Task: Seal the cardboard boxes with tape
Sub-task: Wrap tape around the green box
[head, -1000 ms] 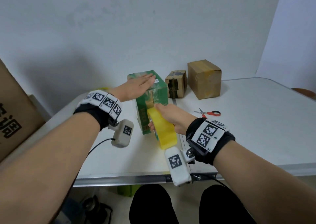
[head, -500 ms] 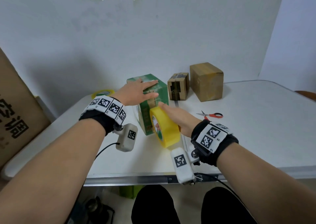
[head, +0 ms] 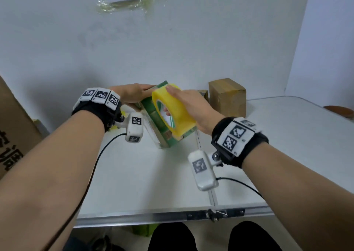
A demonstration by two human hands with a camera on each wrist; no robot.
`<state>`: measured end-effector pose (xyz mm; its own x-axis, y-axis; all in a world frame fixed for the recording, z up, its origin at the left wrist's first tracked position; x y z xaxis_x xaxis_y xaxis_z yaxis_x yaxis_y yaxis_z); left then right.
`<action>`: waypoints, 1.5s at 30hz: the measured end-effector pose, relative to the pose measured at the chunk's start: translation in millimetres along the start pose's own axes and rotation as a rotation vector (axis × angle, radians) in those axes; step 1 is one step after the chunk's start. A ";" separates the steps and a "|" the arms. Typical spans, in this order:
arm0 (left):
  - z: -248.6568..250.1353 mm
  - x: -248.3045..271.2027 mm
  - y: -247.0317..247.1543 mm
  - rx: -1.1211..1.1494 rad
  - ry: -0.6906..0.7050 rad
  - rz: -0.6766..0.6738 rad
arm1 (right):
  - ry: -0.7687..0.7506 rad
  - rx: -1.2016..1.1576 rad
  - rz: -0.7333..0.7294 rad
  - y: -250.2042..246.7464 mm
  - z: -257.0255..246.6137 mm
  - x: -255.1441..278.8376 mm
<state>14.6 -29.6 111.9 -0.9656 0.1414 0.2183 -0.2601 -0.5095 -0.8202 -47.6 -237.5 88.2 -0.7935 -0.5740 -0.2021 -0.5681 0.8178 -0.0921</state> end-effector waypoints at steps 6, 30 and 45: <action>-22.1 -19.2 -13.0 0.193 -0.017 0.359 | 0.049 0.097 -0.013 5.7 -20.3 -51.5; -18.3 -3.7 53.9 -0.517 0.064 0.133 | 0.139 -0.088 0.033 8.3 -12.5 -125.9; -37.3 -36.1 27.9 -0.488 -0.024 0.107 | 0.128 -0.027 0.148 4.9 -8.0 -140.6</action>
<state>42.3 -17.2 61.5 -0.9880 0.0880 0.1270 -0.1327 -0.0631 -0.9891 59.4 -153.1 124.0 -0.8890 -0.4499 -0.0856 -0.4477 0.8931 -0.0442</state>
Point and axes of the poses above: each hand's wrist, its own x-axis away from the middle knuckle, its own y-axis out of the palm, z = x × y, the point moved 4 cm from there along -x, towards the middle knuckle, and after that the axes turned 12 degrees about -z, right-handed, at the moved point
